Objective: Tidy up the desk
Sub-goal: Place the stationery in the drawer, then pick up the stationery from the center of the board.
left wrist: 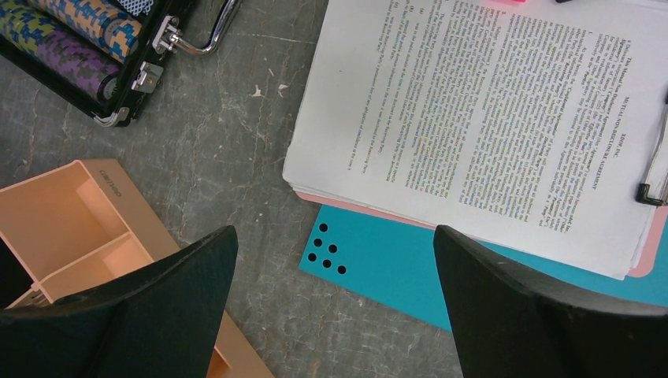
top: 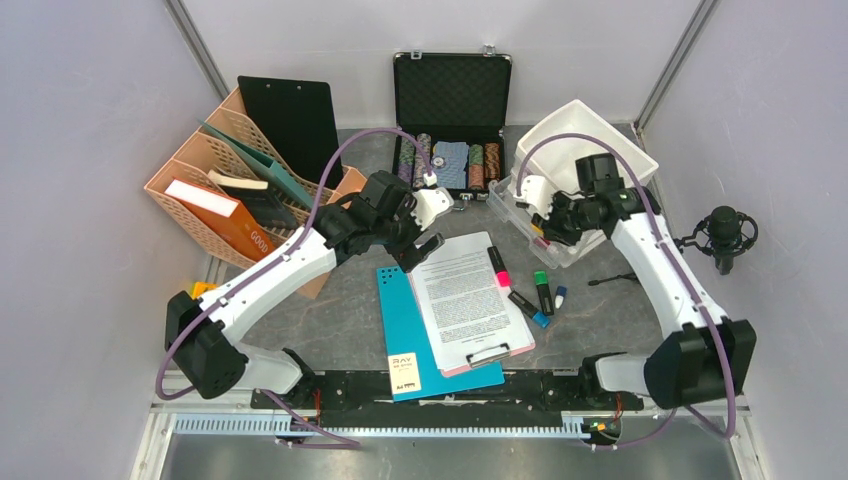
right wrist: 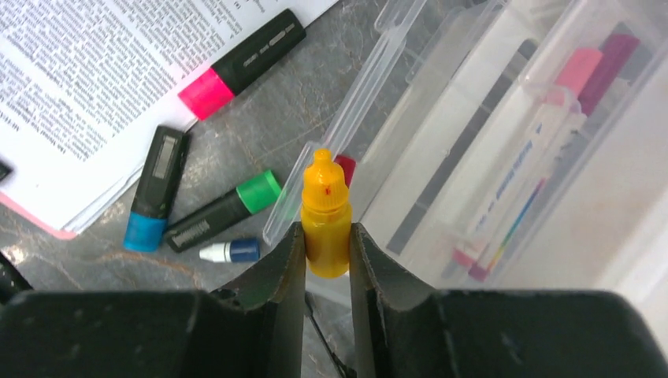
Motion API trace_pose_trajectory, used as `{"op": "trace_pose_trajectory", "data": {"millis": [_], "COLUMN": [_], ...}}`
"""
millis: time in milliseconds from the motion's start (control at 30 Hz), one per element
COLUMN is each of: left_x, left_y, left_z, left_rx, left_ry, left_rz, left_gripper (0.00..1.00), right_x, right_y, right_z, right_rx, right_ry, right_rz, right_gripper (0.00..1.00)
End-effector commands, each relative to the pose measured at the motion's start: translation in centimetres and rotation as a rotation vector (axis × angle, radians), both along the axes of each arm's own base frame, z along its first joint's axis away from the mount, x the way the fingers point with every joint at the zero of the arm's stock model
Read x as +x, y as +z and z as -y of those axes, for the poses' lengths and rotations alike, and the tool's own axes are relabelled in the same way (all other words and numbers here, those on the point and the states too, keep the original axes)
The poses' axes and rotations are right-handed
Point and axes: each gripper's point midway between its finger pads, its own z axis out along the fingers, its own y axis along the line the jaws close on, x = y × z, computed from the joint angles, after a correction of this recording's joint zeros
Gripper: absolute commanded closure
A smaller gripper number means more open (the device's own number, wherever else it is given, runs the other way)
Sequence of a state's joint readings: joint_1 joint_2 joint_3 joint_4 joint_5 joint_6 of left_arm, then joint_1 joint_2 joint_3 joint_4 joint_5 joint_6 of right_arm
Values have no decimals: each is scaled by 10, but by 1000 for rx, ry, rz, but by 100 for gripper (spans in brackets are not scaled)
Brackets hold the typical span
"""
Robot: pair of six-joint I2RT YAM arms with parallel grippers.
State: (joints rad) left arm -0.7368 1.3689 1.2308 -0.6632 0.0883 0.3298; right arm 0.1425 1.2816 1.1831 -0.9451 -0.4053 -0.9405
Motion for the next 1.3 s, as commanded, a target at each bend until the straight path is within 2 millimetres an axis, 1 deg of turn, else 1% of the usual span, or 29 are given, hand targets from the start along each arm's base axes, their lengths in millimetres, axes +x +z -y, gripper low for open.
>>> {"op": "trace_pose_trajectory", "data": {"millis": [0, 67, 133, 200, 267, 367, 433, 467, 533, 600, 733, 833, 933, 1033, 1100, 1133, 1200, 1267], "left_x": [-2, -2, -3, -3, -3, -3, -3, -3, -2, -2, -3, -3, -3, -3, -2, -2, -3, -3], "left_y": [17, 18, 21, 22, 22, 20, 20, 20, 20, 21, 21, 19, 17, 15, 14, 13, 13, 12], "left_z": [3, 2, 2, 2, 3, 3, 4, 4, 4, 4, 2, 0, -1, -1, 0, 0, 1, 1], "left_rx": [-59, -62, -68, -70, -71, -69, -70, -70, -69, -71, -67, -59, -54, -50, -50, -51, -53, -53], "left_ry": [1, 2, 0, -1, -3, -3, -4, -4, -4, -3, -1, 0, 0, -1, -1, -1, -2, -2], "left_rz": [28, 31, 36, 37, 37, 33, 32, 32, 31, 32, 38, 42, 39, 36, 35, 34, 29, 25], "left_gripper": [0, 0, 0, 0, 0, 0, 0, 0, 0, 0, 0, 0, 0, 0, 0, 0, 0, 0], "right_x": [36, 47, 54, 57, 55, 51, 47, 44, 37, 25, -4, -30, -54, -72, -78, -80, -72, -68], "right_y": [11, 7, 6, 3, 0, 1, 6, 9, 15, 20, 19, 8, -10, -37, -52, -60, -56, -52], "right_z": [-12, -10, -9, -8, -7, -5, -4, -5, -5, -5, -3, 1, 9, 18, 23, 26, 39, 42], "right_rx": [28, 12, 10, 9, 3, -2, 3, 11, 25, 39, 40, 22, -18, -50, -53, -61, -97, -86], "right_ry": [-103, -148, -181, -197, -204, -212, -213, -210, -205, -188, -150, -103, -69, -88, -142, -157, -231, -252], "right_rz": [74, 89, 95, 94, 89, 96, 115, 122, 136, 142, 147, 134, 118, 83, 61, 56, 99, 144], "right_gripper": [95, 94, 90, 82, 65, 54, 43, 42, 41, 41, 42, 43, 44, 45, 46, 48, 51, 52]}}
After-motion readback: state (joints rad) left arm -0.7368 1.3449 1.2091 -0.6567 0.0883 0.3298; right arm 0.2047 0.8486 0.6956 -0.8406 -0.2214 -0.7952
